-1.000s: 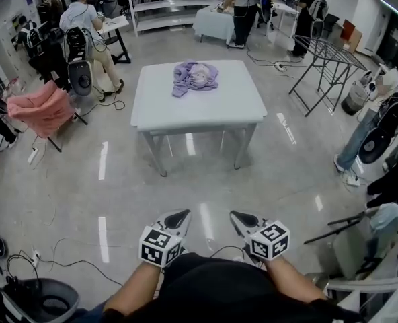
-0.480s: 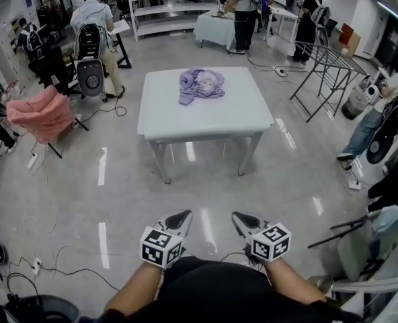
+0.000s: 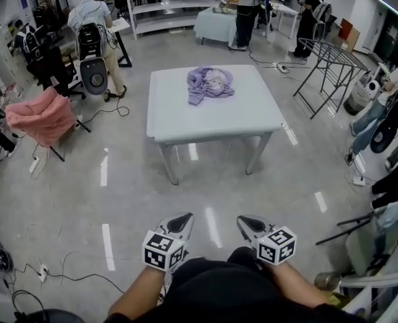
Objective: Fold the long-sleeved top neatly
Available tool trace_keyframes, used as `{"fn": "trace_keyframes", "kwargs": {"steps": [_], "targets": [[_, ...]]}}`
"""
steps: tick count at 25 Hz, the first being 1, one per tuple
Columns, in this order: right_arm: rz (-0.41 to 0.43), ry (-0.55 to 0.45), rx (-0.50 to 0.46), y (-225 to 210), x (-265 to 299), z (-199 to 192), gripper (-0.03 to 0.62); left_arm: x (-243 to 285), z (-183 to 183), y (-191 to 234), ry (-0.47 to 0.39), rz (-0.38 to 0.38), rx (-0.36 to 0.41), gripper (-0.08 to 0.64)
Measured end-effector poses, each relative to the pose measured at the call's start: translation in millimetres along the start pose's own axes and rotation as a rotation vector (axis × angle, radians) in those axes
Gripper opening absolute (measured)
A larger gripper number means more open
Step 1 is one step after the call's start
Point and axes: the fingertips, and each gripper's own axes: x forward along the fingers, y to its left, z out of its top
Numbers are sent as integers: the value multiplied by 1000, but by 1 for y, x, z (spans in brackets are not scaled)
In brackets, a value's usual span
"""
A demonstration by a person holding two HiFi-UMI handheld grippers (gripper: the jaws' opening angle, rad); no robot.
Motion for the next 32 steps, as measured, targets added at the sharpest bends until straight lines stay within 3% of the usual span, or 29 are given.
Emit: {"fn": "trace_keyframes", "kwargs": {"steps": [11, 24, 32], "targets": [[21, -22, -14, -31, 38, 34, 5, 28, 22, 27, -14, 17, -19, 6], [86, -45, -53, -121, 88, 112, 5, 123, 97, 55, -48, 63, 3, 6], [121, -48, -58, -170, 105, 139, 5, 167, 118, 62, -44, 101, -7, 6]]}}
